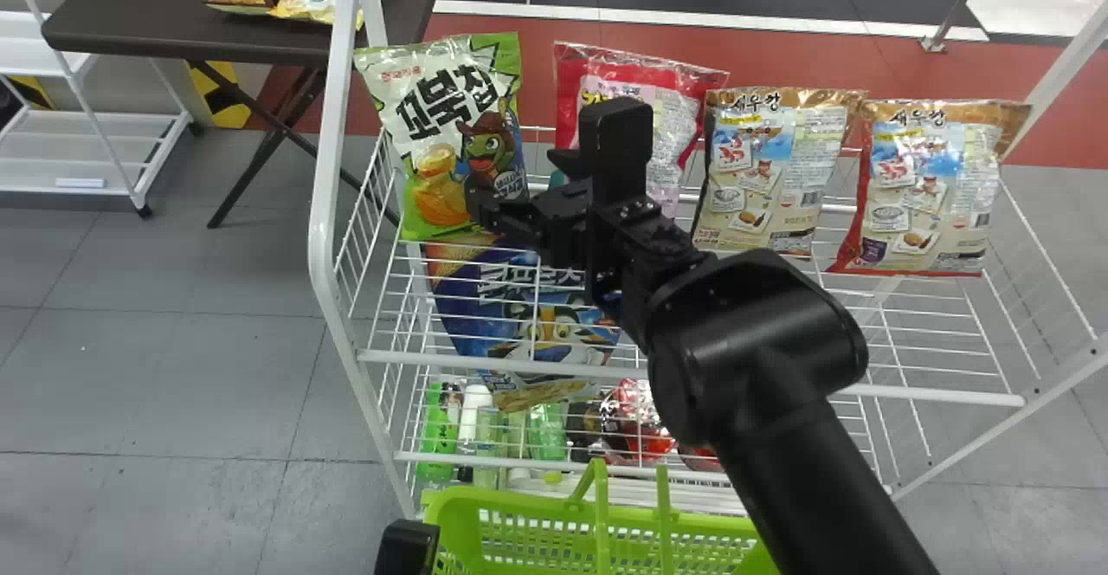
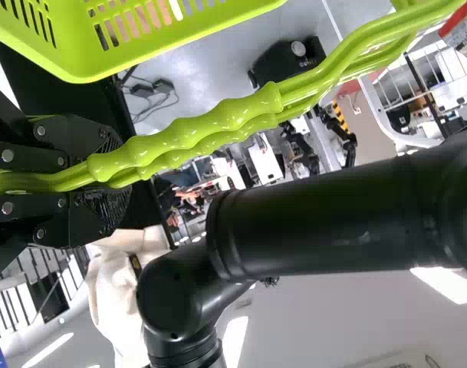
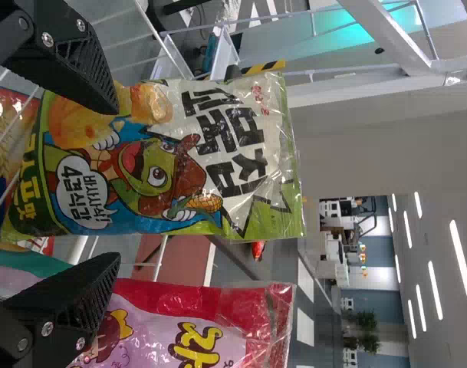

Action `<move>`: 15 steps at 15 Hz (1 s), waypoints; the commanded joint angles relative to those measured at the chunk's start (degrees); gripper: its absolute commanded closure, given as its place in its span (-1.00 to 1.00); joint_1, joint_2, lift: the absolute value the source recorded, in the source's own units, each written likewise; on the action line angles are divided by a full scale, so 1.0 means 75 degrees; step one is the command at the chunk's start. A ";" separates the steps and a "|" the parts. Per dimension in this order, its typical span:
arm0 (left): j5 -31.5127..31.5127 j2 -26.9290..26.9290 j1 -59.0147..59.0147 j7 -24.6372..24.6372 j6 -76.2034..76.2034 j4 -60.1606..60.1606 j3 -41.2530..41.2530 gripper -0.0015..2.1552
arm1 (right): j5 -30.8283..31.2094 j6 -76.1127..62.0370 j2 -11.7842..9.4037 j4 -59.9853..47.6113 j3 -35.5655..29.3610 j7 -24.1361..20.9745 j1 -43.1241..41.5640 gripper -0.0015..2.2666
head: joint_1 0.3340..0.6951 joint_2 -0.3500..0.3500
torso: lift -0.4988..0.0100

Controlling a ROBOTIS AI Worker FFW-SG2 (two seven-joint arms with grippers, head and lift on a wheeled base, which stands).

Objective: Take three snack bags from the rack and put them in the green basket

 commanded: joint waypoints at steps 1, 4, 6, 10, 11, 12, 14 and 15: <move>0.0080 -0.0001 -0.0081 -0.0024 -0.0052 0.0066 0.0000 0.27 | 0.0017 -0.0314 0.0007 0.0701 0.0004 0.0054 -0.0457 -0.85 | 1.00 -0.15 | 0.93; 0.0256 0.0023 -0.0374 -0.0106 -0.0076 0.0359 0.0000 0.27 | -0.0018 -0.0689 0.0007 0.1416 -0.0019 0.0405 -0.0891 -0.85 | 1.00 -0.15 | 0.93; 0.0361 0.0034 -0.0527 -0.0106 -0.0076 0.0500 0.0000 0.27 | -0.0007 -0.0783 0.0007 0.1685 0.0016 0.0511 -0.1161 -0.81 | 1.00 -0.15 | 0.93; 0.0431 0.0034 -0.0691 -0.0130 -0.0099 0.0652 -0.0012 0.27 | -0.0159 -0.0572 0.0007 0.1791 0.0040 0.1096 -0.1360 0.47 | 1.00 -0.10 | 0.93; 0.0431 0.0034 -0.0749 -0.0130 -0.0099 0.0687 -0.0012 0.27 | -0.0124 -0.0525 0.0007 0.1638 0.0110 0.1120 -0.1278 0.79 | 1.00 -0.09 | 0.93; 0.0431 0.0023 -0.0761 -0.0118 -0.0076 0.0687 -0.0012 0.27 | -0.0030 -0.0337 0.0007 0.1357 0.0145 0.1202 -0.1137 0.88 | 1.00 -0.08 | 0.93; 0.0431 0.0023 -0.0761 -0.0083 -0.0076 0.0664 -0.0012 0.27 | 0.0005 0.0038 0.0007 0.0912 0.0145 0.1202 -0.0879 0.93 | 1.00 -0.04 | 0.93; 0.0431 0.0023 -0.0761 -0.0083 -0.0076 0.0652 -0.0012 0.27 | 0.0005 0.0202 0.0007 0.0584 0.0145 0.1202 -0.0692 0.93 | 1.00 -0.03 | 0.93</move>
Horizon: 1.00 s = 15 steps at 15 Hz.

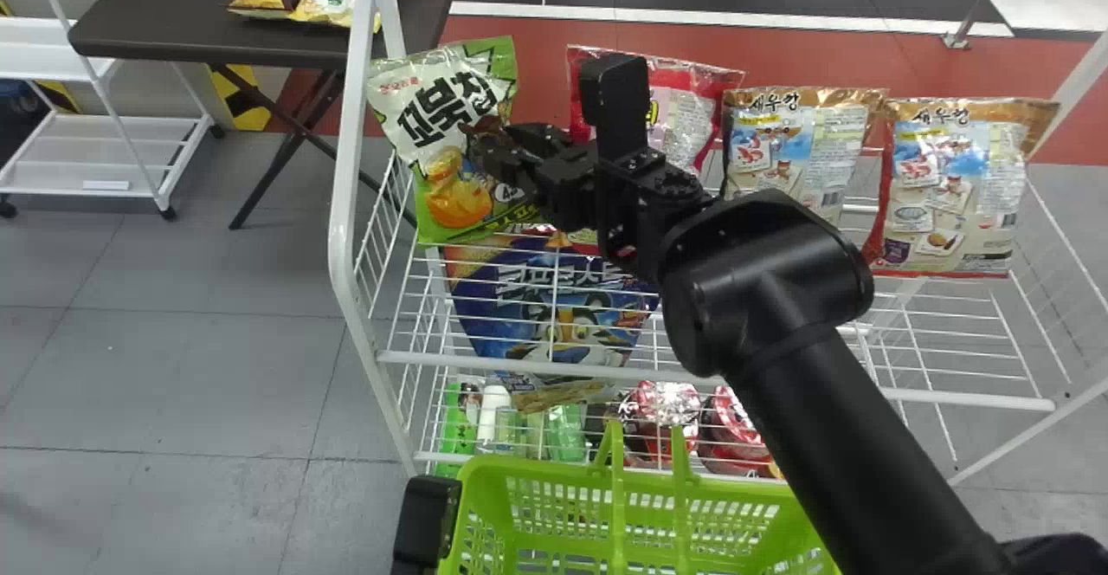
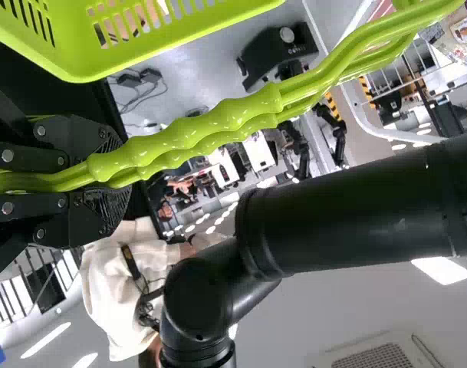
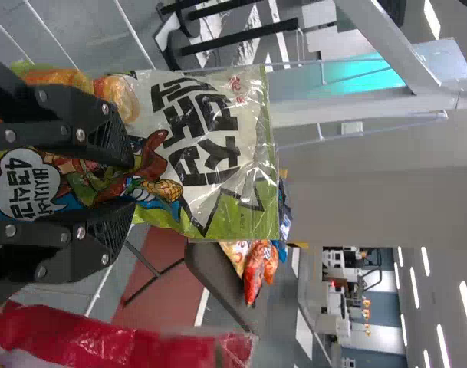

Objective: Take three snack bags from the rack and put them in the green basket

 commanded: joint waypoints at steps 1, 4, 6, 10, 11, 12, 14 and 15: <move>-0.0001 -0.0001 0.0000 0.0014 0.0001 -0.0037 -0.0010 0.27 | 0.0010 0.0431 0.0007 -0.0713 -0.0023 -0.0001 0.0431 0.93 | 1.00 -0.03 | 0.93; -0.0013 -0.0001 0.0000 0.0026 0.0001 -0.0060 -0.0022 0.27 | -0.0013 0.1017 0.0007 -0.2178 -0.0023 -0.0107 0.1287 0.94 | 1.00 0.00 | 0.93; -0.0013 -0.0001 0.0000 0.0026 0.0001 -0.0072 -0.0022 0.27 | -0.0060 0.1415 0.0007 -0.3596 -0.0023 -0.0482 0.2083 0.93 | 1.00 0.02 | 0.93; -0.0106 -0.0012 0.0070 0.0108 0.0024 -0.0177 -0.0104 0.27 | -0.0236 0.2470 -0.0316 -0.6256 -0.0703 -0.0833 0.3712 0.93 | 1.00 -0.01 | 0.93; -0.0106 -0.0024 0.0082 0.0120 0.0024 -0.0201 -0.0092 0.27 | -0.0376 0.2587 -0.0527 -0.6889 -0.1019 -0.0845 0.4275 0.93 | 1.00 -0.14 | 0.93; -0.0118 -0.0036 0.0082 0.0131 0.0024 -0.0201 -0.0092 0.27 | -0.0482 0.2634 -0.0762 -0.7580 -0.1406 -0.0845 0.4720 0.93 | 1.00 -0.23 | 0.93; -0.0118 -0.0071 0.0117 0.0166 0.0024 -0.0212 -0.0080 0.27 | -0.0915 0.2634 -0.1184 -0.8600 -0.2414 -0.0822 0.5880 0.93 | 1.00 -0.57 | 0.93; -0.0142 -0.0130 0.0117 0.0166 0.0001 -0.0212 -0.0057 0.27 | -0.1255 0.2634 -0.1266 -0.9010 -0.2953 -0.0763 0.6396 0.93 | 1.00 -0.72 | 0.93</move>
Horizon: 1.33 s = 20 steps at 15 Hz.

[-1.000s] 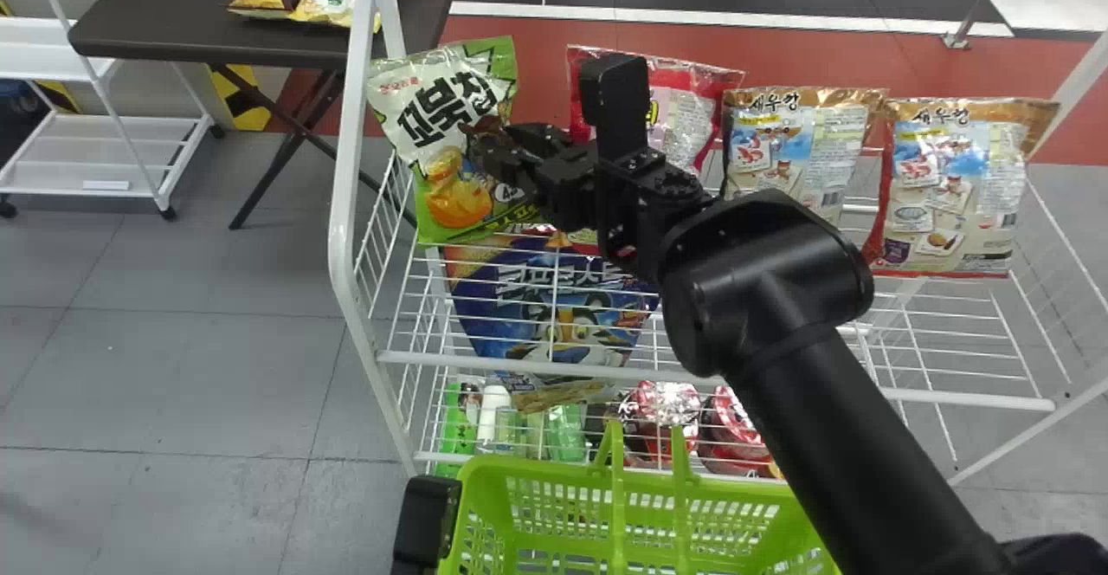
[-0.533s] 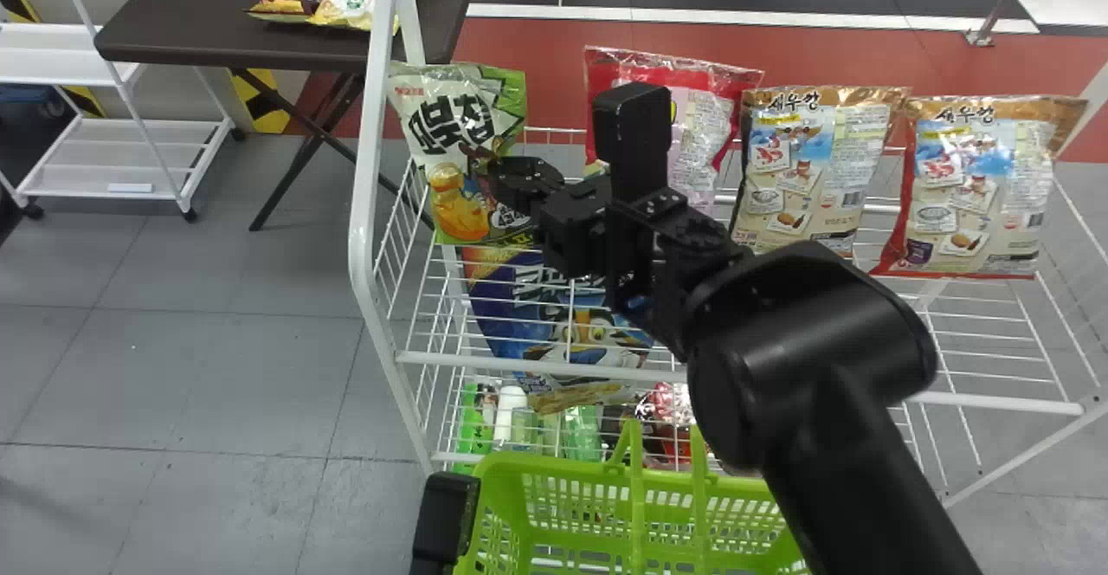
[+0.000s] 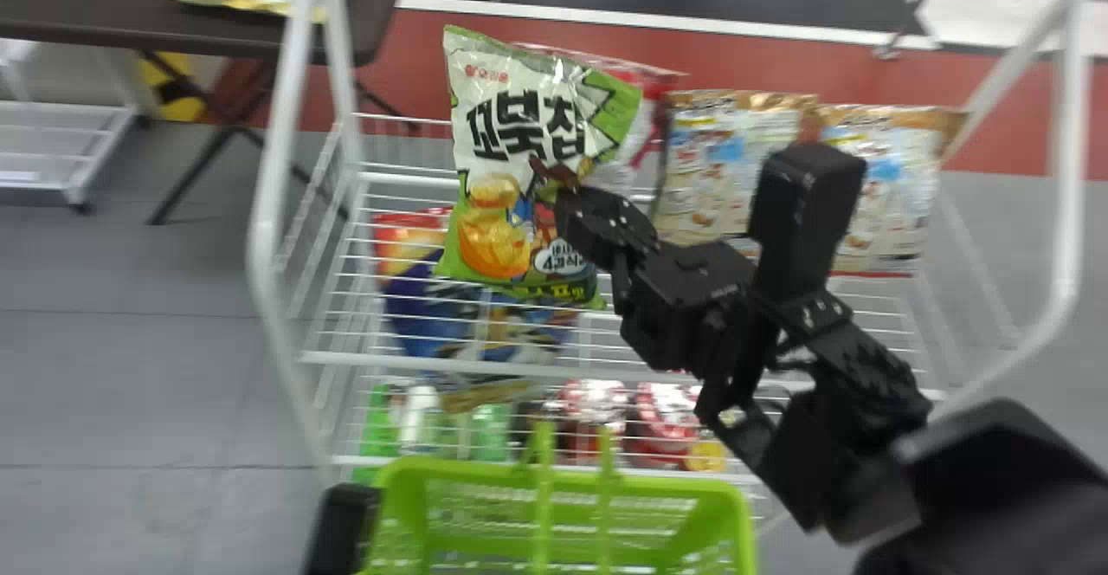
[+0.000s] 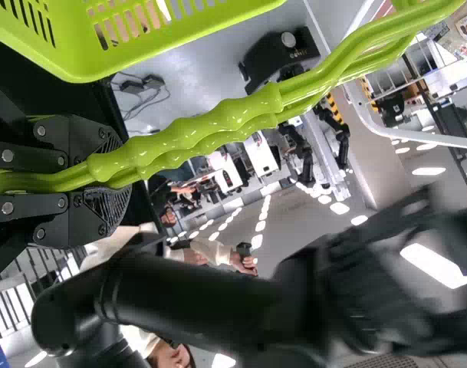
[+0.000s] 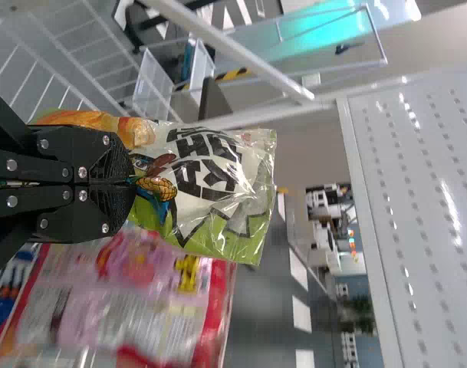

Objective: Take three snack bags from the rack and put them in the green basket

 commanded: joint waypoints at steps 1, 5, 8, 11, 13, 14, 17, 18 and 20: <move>-0.0050 -0.0093 0.0006 0.0032 -0.0069 0.0009 0.0036 0.27 | -0.0819 0.0029 -0.0174 -0.1046 -0.1358 0.0180 0.1299 0.93 | 1.00 -0.85 | 0.93; -0.0168 -0.0316 0.0029 0.0114 -0.0186 0.0020 0.0212 0.27 | -0.1534 0.0169 -0.0081 -0.1866 -0.3093 0.0836 0.2963 0.93 | 1.00 -1.00 | 0.93; -0.0285 -0.0468 0.0100 0.0196 -0.0304 0.0009 0.0247 0.27 | -0.1792 0.1201 0.1044 -0.2264 -0.4276 0.2160 0.3303 0.93 | 1.00 -1.00 | 0.93; -0.0402 -0.0492 0.0100 0.0349 -0.0304 -0.0050 0.0177 0.27 | -0.1804 0.3662 0.1098 -0.2464 -0.4874 0.2887 0.3104 0.93 | 1.00 -1.00 | 0.93; -0.0531 -0.0492 0.0111 0.0442 -0.0304 -0.0202 0.0036 0.27 | -0.1687 0.4622 0.1098 -0.2417 -0.5003 0.2898 0.3092 0.93 | 1.00 -1.00 | 0.93; -0.0543 -0.0480 0.0123 0.0442 -0.0304 -0.0237 0.0048 0.27 | -0.1687 0.5232 0.1098 -0.2405 -0.5062 0.2922 0.3092 0.93 | 1.00 -1.00 | 0.93; -0.0543 -0.0468 0.0123 0.0442 -0.0304 -0.0284 0.0060 0.27 | -0.1722 0.6302 0.1033 -0.2382 -0.4956 0.2922 0.3092 0.93 | 1.00 -1.00 | 0.93; -0.0543 -0.0468 0.0123 0.0442 -0.0304 -0.0296 0.0048 0.27 | -0.1710 0.6302 0.0962 -0.2323 -0.4722 0.2910 0.3092 0.93 | 1.00 -1.00 | 0.93; -0.0590 -0.0468 0.0182 0.0477 -0.0280 -0.0390 0.0001 0.27 | -0.1394 0.6302 0.0915 -0.2054 -0.3983 0.2781 0.3010 0.93 | 1.00 -1.00 | 0.93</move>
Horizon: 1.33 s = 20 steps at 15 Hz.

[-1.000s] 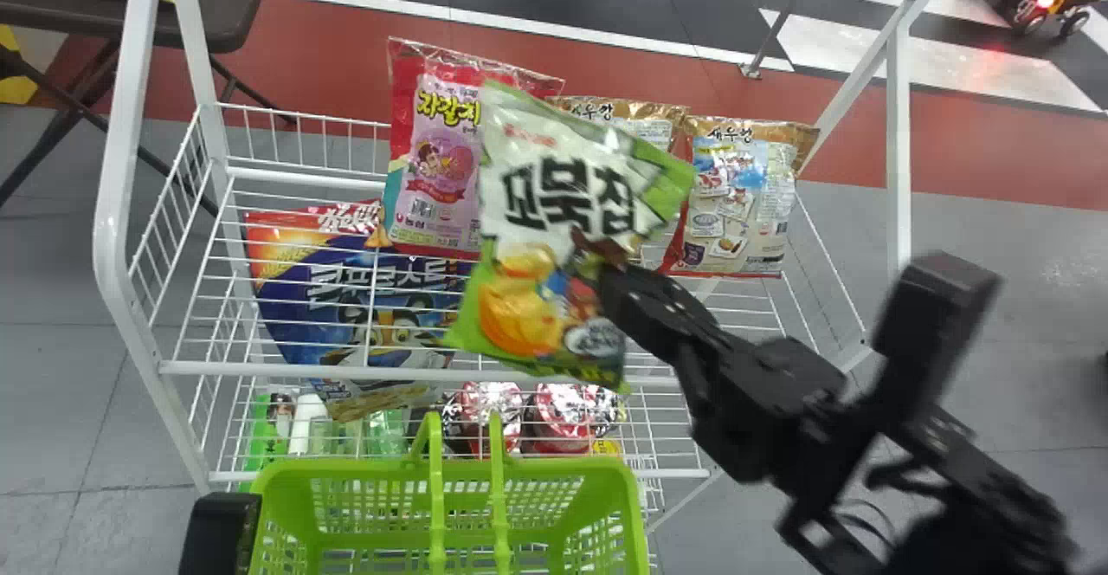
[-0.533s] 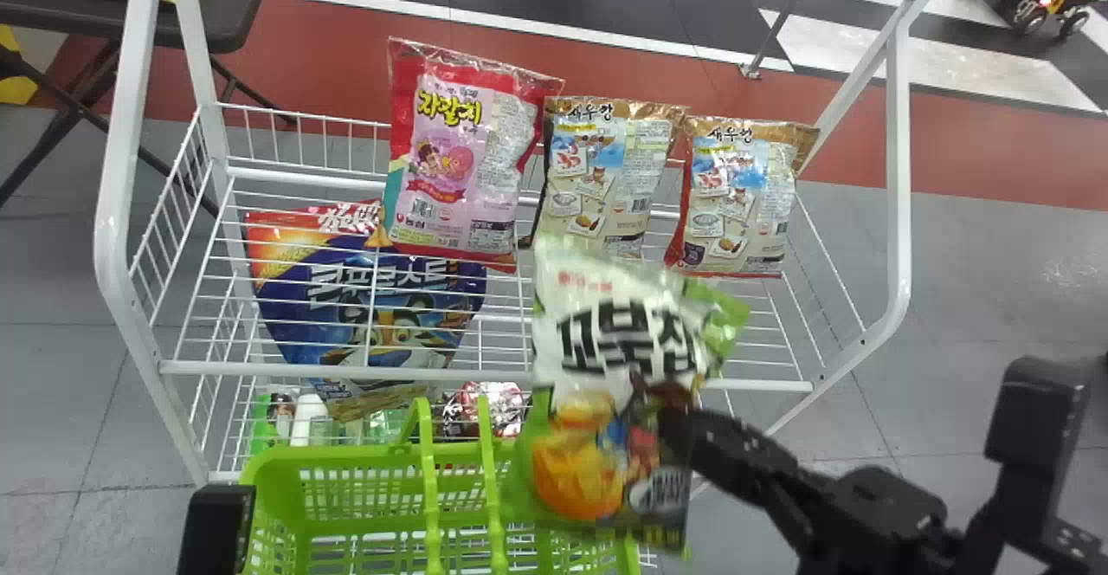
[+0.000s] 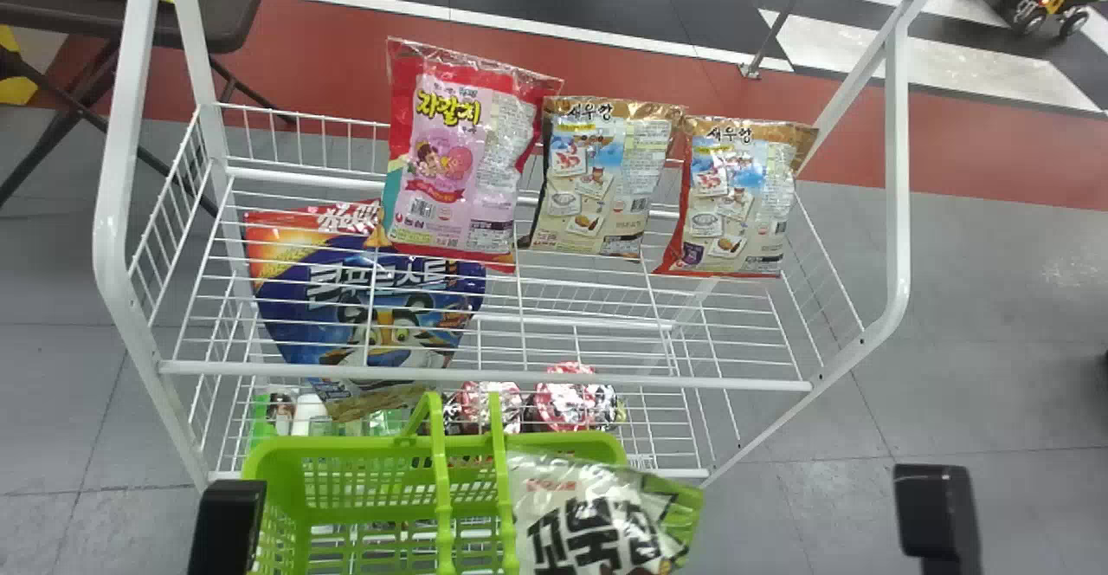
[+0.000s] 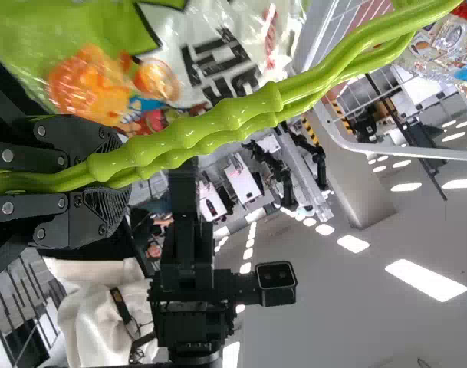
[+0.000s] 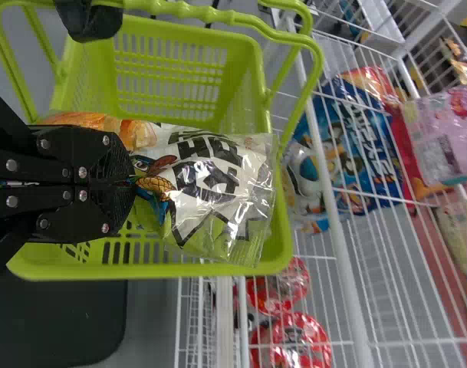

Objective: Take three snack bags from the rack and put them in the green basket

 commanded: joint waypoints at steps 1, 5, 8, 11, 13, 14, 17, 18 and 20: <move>-0.0048 0.0003 0.0086 0.0017 -0.0006 -0.0100 -0.0037 0.27 | 0.0380 0.0098 -0.0028 0.0342 0.0794 -0.0129 -0.0256 0.88 | 1.00 -1.00 | 0.93; -0.0048 0.0026 0.0226 -0.0006 -0.0006 -0.0206 -0.0025 0.27 | 0.1200 0.0098 -0.0098 0.1139 0.1591 -0.0258 -0.0748 -1.00 | 1.00 -1.00 | 0.93; -0.0048 0.0026 0.0238 -0.0041 -0.0006 -0.0206 0.0010 0.27 | 0.1482 -0.1371 -0.0121 0.1350 0.1509 -0.0106 -0.0596 -0.95 | 1.00 -1.00 | 0.93; -0.0060 0.0015 0.0238 -0.0029 -0.0030 -0.0194 -0.0014 0.27 | 0.1329 -0.3222 -0.0121 0.1467 0.1333 0.0292 -0.0373 -0.95 | 1.00 -1.00 | 0.93; -0.0060 0.0015 0.0238 -0.0053 -0.0030 -0.0194 -0.0014 0.27 | 0.1118 -0.5894 0.0101 0.1771 0.1286 0.0269 -0.0279 -0.95 | 1.00 -1.00 | 0.93; -0.0060 0.0015 0.0238 -0.0053 -0.0030 -0.0194 -0.0002 0.27 | 0.1153 -0.7160 0.0155 0.1971 0.1368 0.0093 -0.0303 -0.95 | 1.00 -1.00 | 0.93; -0.0106 0.0038 0.0238 -0.0029 -0.0006 -0.0182 -0.0014 0.27 | 0.1646 -0.7839 0.0155 0.2580 0.1943 -0.0516 -0.1322 -0.95 | 1.00 -1.00 | 0.93; -0.0118 0.0038 0.0226 -0.0029 -0.0006 -0.0159 -0.0025 0.27 | 0.1821 -0.7839 0.0155 0.2943 0.2200 -0.0692 -0.1873 -0.95 | 1.00 -1.00 | 0.93; -0.0224 0.0085 0.0179 0.0017 -0.0006 -0.0159 -0.0154 0.27 | 0.2302 -0.7839 0.0155 0.3740 0.2986 -0.1137 -0.2916 -0.95 | 1.00 -1.00 | 0.93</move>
